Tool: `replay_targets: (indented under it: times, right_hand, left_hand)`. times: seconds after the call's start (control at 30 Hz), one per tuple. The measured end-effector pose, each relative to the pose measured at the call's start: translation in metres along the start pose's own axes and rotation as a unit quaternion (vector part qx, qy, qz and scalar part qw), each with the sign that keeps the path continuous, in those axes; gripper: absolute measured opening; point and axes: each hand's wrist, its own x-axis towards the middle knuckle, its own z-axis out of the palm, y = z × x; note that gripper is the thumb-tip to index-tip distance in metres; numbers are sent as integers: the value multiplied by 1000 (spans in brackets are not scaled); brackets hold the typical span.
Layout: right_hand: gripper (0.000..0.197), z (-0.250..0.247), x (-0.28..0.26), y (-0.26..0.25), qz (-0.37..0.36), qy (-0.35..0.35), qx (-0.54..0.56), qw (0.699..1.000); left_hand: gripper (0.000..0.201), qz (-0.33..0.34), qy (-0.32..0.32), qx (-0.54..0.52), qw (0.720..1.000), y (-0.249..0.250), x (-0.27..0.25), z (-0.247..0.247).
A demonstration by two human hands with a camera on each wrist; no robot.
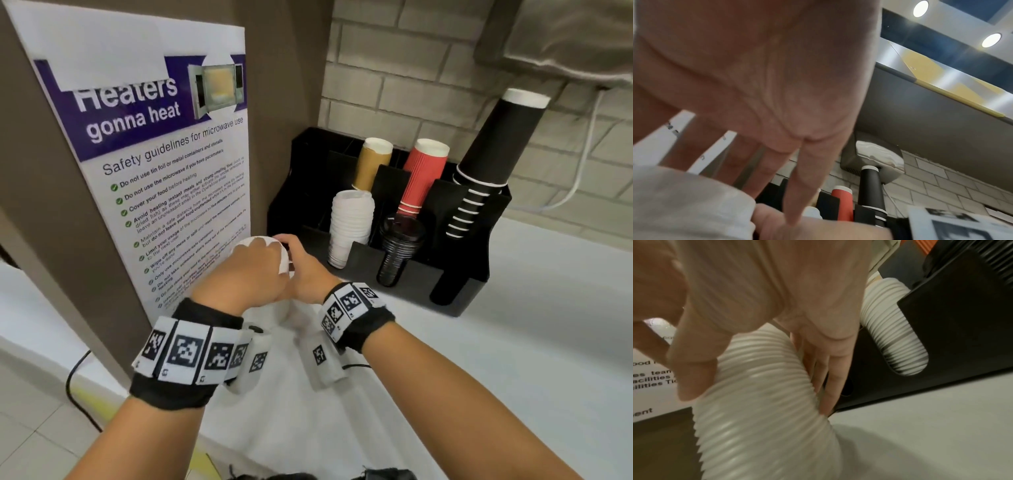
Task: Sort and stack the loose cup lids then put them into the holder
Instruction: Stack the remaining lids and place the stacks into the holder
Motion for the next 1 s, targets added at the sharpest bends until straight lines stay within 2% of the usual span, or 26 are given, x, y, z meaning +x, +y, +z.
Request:
replay_targets:
  times: [0.17, 0.33, 0.6, 0.77, 0.87, 1.0]
  right_hand:
    - [91, -19, -20, 21, -11, 72, 14, 997]
    - [89, -56, -62, 43, 28, 161, 18, 986]
    - [91, -89, -113, 64, 74, 274, -10, 959]
    - [93, -96, -123, 69, 86, 257, -25, 962]
    - [98, -111, -122, 63, 80, 218, -46, 972]
    - [97, -133, -113, 46, 84, 171, -87, 978]
  left_hand:
    - [55, 86, -18, -47, 995, 18, 6, 7]
    - [59, 181, -9, -118, 976, 50, 21, 20]
    - [52, 253, 10, -217, 943, 91, 35, 43]
    - [49, 270, 19, -277, 922, 95, 38, 50]
    - [45, 265, 66, -346, 898, 82, 37, 50]
    - [42, 197, 100, -476, 851, 56, 27, 53]
